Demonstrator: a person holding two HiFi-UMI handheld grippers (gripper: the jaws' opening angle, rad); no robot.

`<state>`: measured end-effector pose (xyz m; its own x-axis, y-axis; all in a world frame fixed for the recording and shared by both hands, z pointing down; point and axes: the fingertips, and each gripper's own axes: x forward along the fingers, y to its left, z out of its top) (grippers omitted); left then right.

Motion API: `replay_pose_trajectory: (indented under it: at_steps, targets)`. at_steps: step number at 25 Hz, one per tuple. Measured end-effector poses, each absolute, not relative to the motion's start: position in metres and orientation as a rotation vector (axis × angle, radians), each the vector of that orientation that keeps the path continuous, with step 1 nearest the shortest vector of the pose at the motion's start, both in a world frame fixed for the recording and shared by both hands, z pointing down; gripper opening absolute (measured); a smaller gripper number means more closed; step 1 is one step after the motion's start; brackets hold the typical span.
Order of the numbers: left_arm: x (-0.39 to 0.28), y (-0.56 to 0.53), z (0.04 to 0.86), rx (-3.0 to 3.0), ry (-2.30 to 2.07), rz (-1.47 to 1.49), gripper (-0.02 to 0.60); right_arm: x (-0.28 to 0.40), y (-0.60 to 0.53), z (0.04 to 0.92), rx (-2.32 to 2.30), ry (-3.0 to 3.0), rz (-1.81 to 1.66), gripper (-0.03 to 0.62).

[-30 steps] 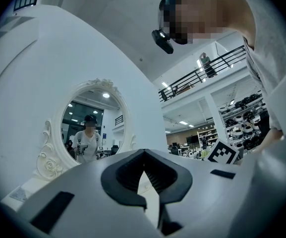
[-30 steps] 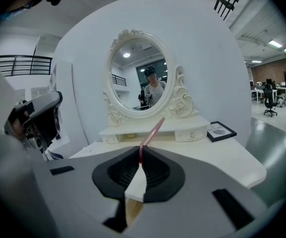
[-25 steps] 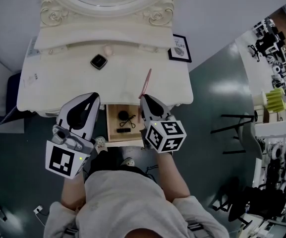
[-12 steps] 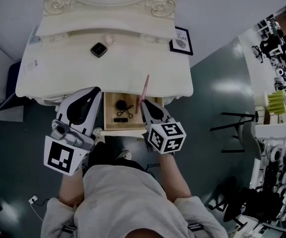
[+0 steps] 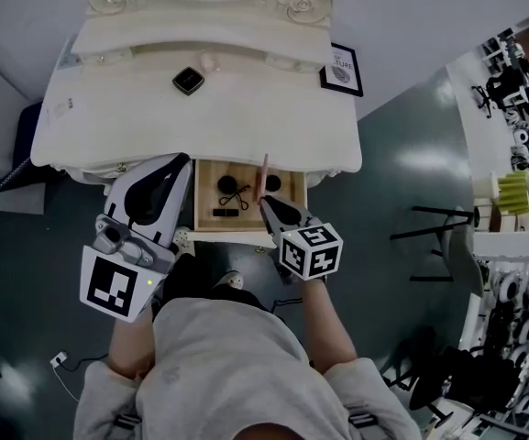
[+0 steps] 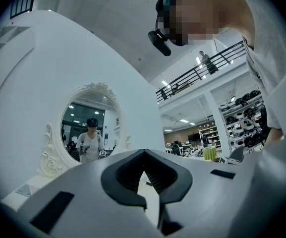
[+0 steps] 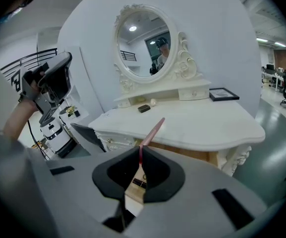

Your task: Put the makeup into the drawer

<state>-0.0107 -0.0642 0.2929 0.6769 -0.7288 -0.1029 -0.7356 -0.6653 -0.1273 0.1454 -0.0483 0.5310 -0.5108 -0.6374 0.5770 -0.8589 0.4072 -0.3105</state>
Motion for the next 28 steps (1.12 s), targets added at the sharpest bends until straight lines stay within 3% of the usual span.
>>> replay_pose_trajectory:
  at_steps: [14, 28]
  targets:
    - [-0.031, -0.065, 0.295, -2.721, 1.232, 0.057, 0.014, 0.135, -0.031, 0.591, 1.015, -2.139, 0.921, 0.031]
    - [-0.065, -0.076, 0.3, -2.699, 1.293, 0.036, 0.014, 0.138, -0.056, 0.648, 0.886, -1.91, 0.788, 0.031]
